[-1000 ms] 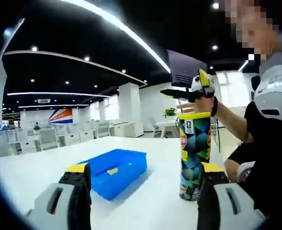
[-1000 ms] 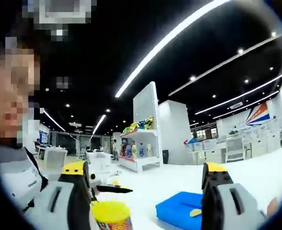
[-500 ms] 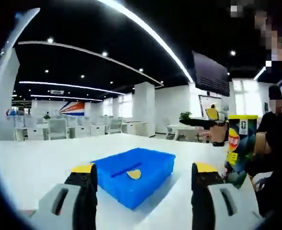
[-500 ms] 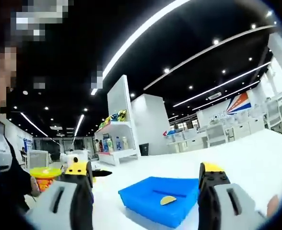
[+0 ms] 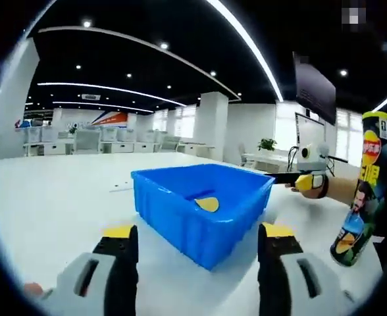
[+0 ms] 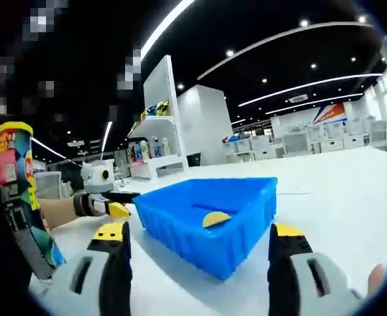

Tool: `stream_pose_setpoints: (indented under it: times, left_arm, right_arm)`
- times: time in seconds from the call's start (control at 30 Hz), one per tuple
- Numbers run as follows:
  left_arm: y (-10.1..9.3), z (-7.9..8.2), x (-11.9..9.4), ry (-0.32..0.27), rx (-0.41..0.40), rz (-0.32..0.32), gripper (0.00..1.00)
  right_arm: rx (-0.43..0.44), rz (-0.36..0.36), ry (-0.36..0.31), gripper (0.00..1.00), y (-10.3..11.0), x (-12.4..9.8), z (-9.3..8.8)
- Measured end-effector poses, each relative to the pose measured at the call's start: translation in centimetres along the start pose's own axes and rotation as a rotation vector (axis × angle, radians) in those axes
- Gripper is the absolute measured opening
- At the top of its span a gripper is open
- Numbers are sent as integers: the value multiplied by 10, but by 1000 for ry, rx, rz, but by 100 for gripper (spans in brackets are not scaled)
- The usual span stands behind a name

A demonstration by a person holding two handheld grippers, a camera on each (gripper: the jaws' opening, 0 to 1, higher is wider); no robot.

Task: Open the lid of the chip container on the table, take out the chips, place them into the box in front of the container, and close the lid

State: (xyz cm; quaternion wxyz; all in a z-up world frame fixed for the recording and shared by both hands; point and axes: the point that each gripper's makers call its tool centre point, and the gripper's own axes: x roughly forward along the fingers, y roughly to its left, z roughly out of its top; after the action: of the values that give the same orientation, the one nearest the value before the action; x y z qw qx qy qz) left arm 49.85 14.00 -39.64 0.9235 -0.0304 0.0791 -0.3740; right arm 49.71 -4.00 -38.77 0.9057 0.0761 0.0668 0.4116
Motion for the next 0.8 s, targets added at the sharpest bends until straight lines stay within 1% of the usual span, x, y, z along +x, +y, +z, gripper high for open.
stream_pose_setpoints:
  times: [0.03, 0.1, 0.13, 0.2, 0.27, 0.3, 0.33, 0.37, 0.4, 0.5, 0.57, 0.6, 0.67, 0.7, 0.77, 0.8]
  left_arm:
    - [0, 1, 2, -5, 1, 8, 64]
    - [-1, 3, 5, -15, 15, 22, 58]
    - [-3, 5, 5, -22, 28, 19, 57]
    - [-7, 8, 6, -41, 38, 11, 54]
    - [-11, 9, 7, -44, 48, 3, 51]
    - [-12, 9, 7, -45, 52, -1, 48]
    - [-15, 9, 7, -43, 61, -5, 41]
    - [-10, 9, 7, -35, 73, 32, 39]
    - [-11, 10, 7, -35, 98, 29, 39]
    - [-14, 10, 7, -33, 113, 34, 38]
    - [-15, 10, 7, -34, 124, 43, 37]
    - [-15, 10, 7, -34, 144, 50, 37]
    - [-16, 9, 7, -28, 162, 58, 36]
    - [-16, 9, 7, -25, 179, 62, 36]
    - [-16, 8, 8, -11, 216, 69, 36]
    - [-17, 7, 9, -5, 230, 71, 36]
  right_arm:
    - [9, -11, 5, 75, -2, 2, -2]
    - [11, -24, 18, 67, -5, 6, -5]
    - [6, -27, 24, 62, -9, 7, -5]
    - [-5, -34, 23, 55, -11, 9, -5]
    - [-18, -33, 32, 44, -6, 9, -5]
    - [-44, -58, 46, 41, -10, 7, -6]
    - [-73, -43, 48, 38, -7, 8, -6]
    - [-93, -48, 54, 36, -7, 7, -6]
    - [-98, -49, 58, 34, -6, 6, -5]
    - [-139, -60, 62, 32, -7, 4, -3]
    - [-150, -66, 64, 32, -6, 4, -3]
    - [-153, -71, 64, 31, -6, 4, -2]
    - [-187, -76, 64, 31, -5, 4, -1]
    - [-212, -78, 63, 31, -10, 3, 0]
    - [-279, -80, 60, 31, -12, 3, 3]
    - [-280, -81, 61, 30, -11, 3, 3]
